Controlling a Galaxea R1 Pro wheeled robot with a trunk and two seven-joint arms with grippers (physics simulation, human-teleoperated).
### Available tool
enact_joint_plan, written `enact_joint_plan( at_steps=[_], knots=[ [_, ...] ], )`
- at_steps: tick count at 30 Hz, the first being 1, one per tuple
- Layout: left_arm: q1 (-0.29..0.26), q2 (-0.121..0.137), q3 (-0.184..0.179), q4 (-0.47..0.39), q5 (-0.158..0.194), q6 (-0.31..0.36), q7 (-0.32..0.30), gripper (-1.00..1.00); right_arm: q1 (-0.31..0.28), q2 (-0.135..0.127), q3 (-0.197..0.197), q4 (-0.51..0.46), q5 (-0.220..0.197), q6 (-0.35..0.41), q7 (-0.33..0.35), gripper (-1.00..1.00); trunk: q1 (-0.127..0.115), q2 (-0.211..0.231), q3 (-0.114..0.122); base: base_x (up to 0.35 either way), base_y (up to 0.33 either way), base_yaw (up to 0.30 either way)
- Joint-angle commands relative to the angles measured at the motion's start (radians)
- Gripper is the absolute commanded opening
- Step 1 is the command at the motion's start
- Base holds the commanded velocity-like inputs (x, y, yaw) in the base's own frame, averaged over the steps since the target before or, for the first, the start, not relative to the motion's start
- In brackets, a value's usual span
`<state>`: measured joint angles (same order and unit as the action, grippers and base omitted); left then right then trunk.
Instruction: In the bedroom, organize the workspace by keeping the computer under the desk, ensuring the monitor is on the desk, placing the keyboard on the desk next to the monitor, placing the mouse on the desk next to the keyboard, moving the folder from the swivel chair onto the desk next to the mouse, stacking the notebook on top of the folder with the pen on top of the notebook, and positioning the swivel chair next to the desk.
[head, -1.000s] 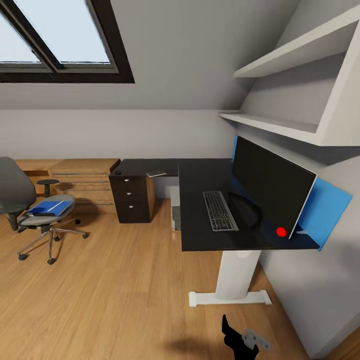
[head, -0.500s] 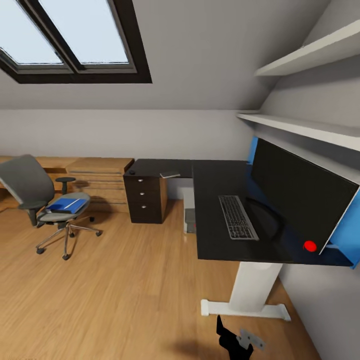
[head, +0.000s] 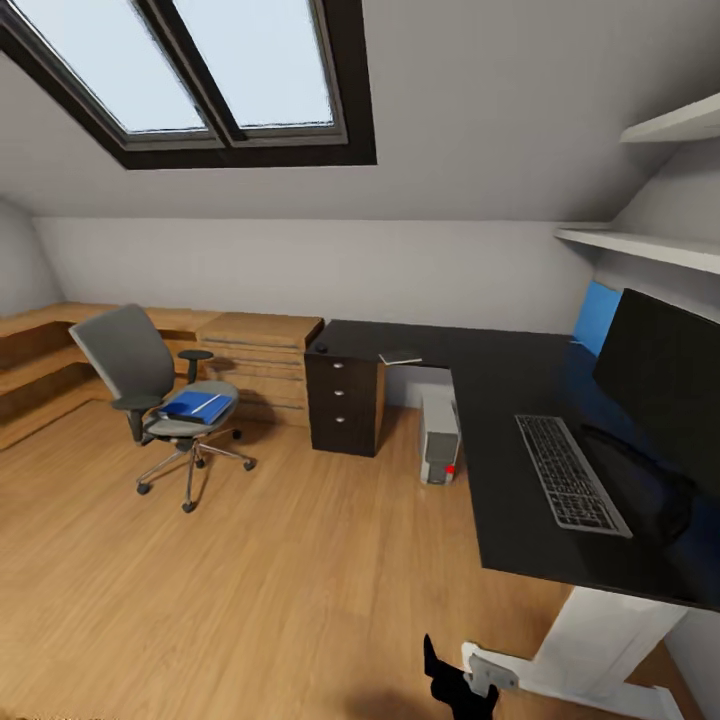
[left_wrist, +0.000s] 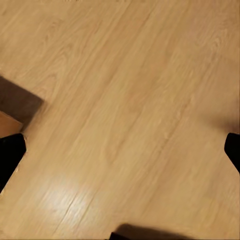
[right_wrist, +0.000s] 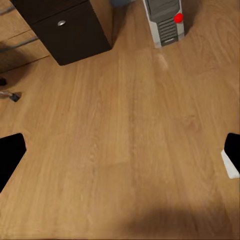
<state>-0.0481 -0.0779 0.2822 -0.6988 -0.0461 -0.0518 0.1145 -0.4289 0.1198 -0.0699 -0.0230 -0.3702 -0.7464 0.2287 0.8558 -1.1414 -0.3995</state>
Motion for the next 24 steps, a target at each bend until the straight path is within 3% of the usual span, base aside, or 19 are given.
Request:
enact_joint_plan(
  at_steps=[1, 14, 24],
  knots=[
    [-0.001, -0.001, 0.003, 0.001, -0.005, -0.003, 0.001, 1.00, -0.001, 0.000, -0.007, 0.002, 0.001, -0.002, 0.007, 1.00, 0.001, -0.001, -0.001, 0.268, 0.232, 0.289],
    [-0.001, 0.001, 0.005, 0.001, -0.006, -0.002, 0.002, 1.00, -0.001, -0.003, 0.015, 0.002, 0.016, -0.028, -0.062, 1.00, 0.001, -0.001, -0.001, 0.205, 0.118, 0.289],
    [-0.001, 0.000, 0.003, 0.008, -0.008, -0.002, 0.000, 1.00, -0.001, -0.009, 0.214, 0.000, 0.016, -0.034, -0.227, 1.00, 0.001, -0.001, -0.001, 0.085, 0.006, 0.289]
  ],
)
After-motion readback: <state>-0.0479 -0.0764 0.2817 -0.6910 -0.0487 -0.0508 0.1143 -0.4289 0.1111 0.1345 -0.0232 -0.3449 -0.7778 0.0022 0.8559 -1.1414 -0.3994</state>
